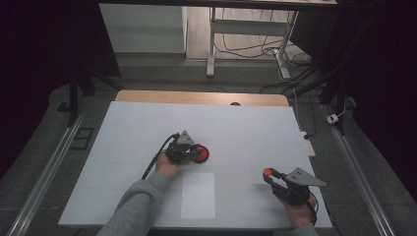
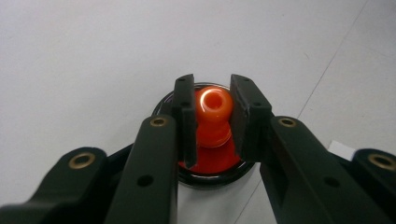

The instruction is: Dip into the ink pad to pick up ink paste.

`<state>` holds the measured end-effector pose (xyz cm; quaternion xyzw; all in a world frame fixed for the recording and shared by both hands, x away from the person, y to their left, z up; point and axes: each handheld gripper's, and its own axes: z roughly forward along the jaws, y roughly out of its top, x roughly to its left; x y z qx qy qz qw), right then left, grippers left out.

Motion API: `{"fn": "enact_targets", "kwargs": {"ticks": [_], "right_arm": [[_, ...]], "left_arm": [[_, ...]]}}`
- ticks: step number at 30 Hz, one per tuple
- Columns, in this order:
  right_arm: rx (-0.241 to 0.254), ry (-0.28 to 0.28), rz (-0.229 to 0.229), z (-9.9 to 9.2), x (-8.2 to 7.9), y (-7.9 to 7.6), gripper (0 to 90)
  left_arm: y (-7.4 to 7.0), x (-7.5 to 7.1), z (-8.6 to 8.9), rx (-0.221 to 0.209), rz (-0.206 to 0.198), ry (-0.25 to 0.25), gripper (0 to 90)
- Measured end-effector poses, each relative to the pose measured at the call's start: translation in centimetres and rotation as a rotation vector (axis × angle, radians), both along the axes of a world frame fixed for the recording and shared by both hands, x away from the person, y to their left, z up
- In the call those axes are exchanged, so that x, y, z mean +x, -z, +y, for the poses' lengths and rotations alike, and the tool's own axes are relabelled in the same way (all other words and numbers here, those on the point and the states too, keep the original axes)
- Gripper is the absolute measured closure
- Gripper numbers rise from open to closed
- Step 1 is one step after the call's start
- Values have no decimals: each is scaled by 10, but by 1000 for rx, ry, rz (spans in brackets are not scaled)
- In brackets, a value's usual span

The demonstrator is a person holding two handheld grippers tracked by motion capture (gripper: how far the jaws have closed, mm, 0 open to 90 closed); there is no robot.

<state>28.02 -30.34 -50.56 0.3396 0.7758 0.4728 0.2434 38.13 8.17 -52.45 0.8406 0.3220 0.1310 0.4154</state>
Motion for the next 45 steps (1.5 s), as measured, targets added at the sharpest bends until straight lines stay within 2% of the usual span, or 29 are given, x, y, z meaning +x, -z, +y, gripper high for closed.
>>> {"fn": "enact_targets", "kwargs": {"ticks": [10, 15, 16, 20, 23, 26, 45], "right_arm": [[3, 2, -3, 0, -1, 0, 646], [3, 4, -5, -1, -2, -1, 645], [2, 4, -6, -1, -2, -1, 645], [5, 6, -7, -1, -1, -1, 645], [3, 8, -4, -1, 0, -1, 645], [3, 8, -4, -1, 0, -1, 645], [3, 7, 0, -1, 0, 0, 645]], "left_arm": [[2, 1, 5, -31, 25, 4, 731], [1, 1, 3, -19, 20, 2, 728], [-1, 0, 3, -20, 20, 0, 728], [-15, -2, 6, -74, -9, -2, 728], [-26, -2, 5, -77, -24, 2, 728], [-30, 0, 4, -77, -19, 2, 727], [-11, 14, 1, -28, 50, -36, 727]]}}
